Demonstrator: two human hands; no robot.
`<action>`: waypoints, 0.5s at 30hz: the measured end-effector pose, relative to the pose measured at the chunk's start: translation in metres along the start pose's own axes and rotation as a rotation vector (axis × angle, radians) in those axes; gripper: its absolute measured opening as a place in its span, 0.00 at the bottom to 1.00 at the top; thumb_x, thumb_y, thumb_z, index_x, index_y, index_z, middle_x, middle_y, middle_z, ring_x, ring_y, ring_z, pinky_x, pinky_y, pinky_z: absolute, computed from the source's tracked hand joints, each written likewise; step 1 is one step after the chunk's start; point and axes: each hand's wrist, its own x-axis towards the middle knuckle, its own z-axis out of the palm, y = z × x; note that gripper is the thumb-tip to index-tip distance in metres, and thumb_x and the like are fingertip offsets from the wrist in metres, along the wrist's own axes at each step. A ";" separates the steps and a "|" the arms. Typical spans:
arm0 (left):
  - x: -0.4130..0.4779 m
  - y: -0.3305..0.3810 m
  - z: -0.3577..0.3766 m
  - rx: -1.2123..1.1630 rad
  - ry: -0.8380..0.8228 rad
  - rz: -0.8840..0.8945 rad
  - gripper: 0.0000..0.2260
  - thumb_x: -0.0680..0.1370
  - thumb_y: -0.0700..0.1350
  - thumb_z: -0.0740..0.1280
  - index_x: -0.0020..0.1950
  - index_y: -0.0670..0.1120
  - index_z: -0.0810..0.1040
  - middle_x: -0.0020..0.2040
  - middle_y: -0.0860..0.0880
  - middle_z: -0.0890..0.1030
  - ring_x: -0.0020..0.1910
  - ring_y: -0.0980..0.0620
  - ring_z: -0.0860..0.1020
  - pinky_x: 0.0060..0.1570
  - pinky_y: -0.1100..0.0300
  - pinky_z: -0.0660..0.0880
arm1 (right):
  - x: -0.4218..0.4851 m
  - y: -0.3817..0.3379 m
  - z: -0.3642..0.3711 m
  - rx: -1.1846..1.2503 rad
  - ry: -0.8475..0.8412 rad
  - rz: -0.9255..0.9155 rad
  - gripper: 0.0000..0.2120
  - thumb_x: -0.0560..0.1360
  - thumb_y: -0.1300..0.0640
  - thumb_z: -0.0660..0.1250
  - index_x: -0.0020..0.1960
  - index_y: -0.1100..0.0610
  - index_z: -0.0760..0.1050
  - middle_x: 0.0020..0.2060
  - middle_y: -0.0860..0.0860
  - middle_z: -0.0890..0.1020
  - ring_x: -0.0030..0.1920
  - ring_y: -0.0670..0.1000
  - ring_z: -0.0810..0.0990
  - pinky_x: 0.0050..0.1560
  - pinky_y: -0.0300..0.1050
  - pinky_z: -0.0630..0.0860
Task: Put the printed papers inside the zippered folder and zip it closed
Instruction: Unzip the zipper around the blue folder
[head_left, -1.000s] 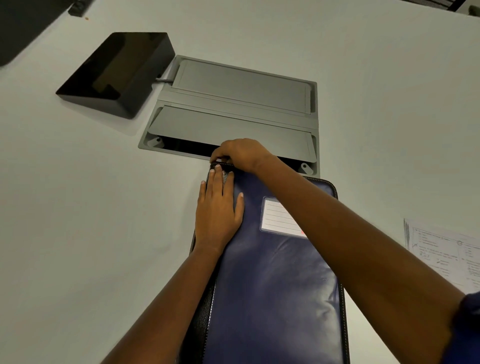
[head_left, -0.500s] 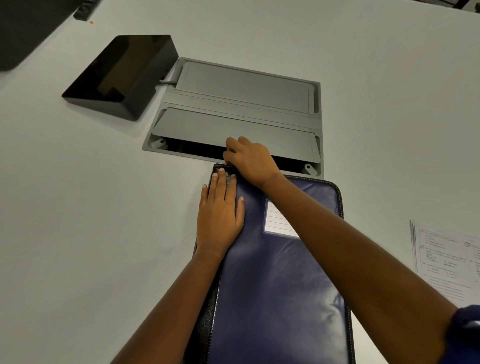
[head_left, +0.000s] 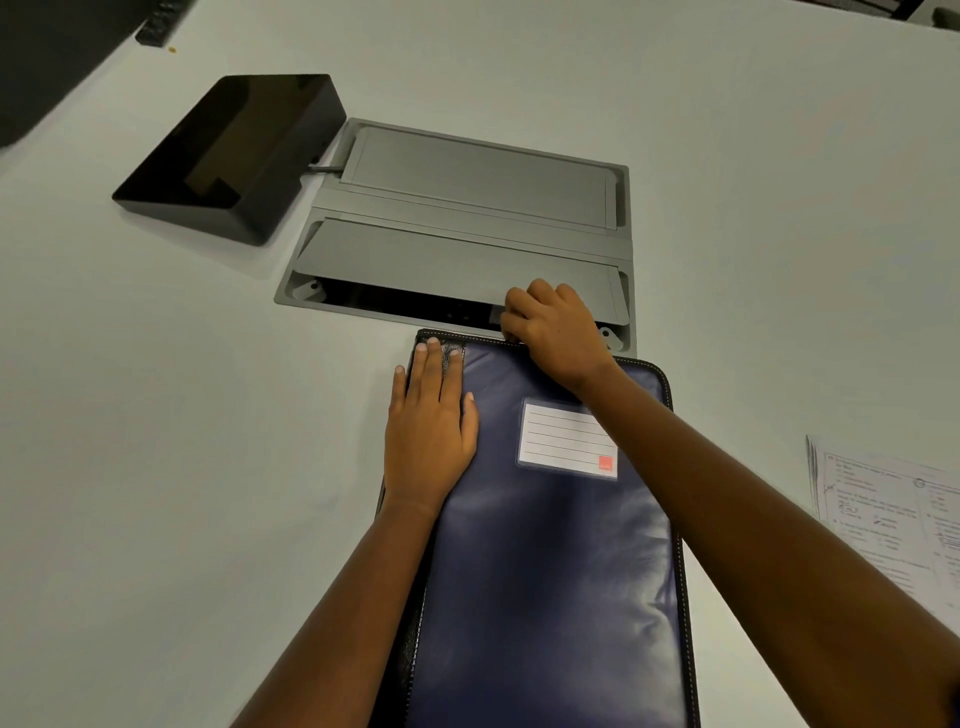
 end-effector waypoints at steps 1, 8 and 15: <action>0.000 0.000 0.000 0.005 0.001 -0.001 0.24 0.81 0.49 0.51 0.76 0.46 0.50 0.78 0.44 0.51 0.77 0.46 0.48 0.72 0.56 0.38 | -0.005 0.004 -0.001 -0.003 0.010 0.005 0.05 0.65 0.65 0.71 0.41 0.59 0.79 0.40 0.56 0.82 0.39 0.57 0.80 0.36 0.46 0.76; 0.000 0.000 0.001 0.004 0.005 0.000 0.24 0.81 0.49 0.51 0.76 0.46 0.50 0.77 0.44 0.51 0.77 0.47 0.48 0.72 0.56 0.38 | -0.047 0.033 -0.012 -0.012 -0.051 0.110 0.09 0.64 0.67 0.74 0.44 0.63 0.79 0.42 0.60 0.82 0.42 0.62 0.80 0.41 0.52 0.77; -0.001 0.000 0.001 -0.002 0.026 0.006 0.23 0.81 0.48 0.53 0.75 0.45 0.53 0.77 0.43 0.54 0.77 0.45 0.51 0.72 0.56 0.41 | -0.076 0.054 -0.014 -0.020 -0.079 0.251 0.10 0.64 0.69 0.73 0.45 0.63 0.79 0.44 0.62 0.82 0.44 0.65 0.79 0.43 0.55 0.76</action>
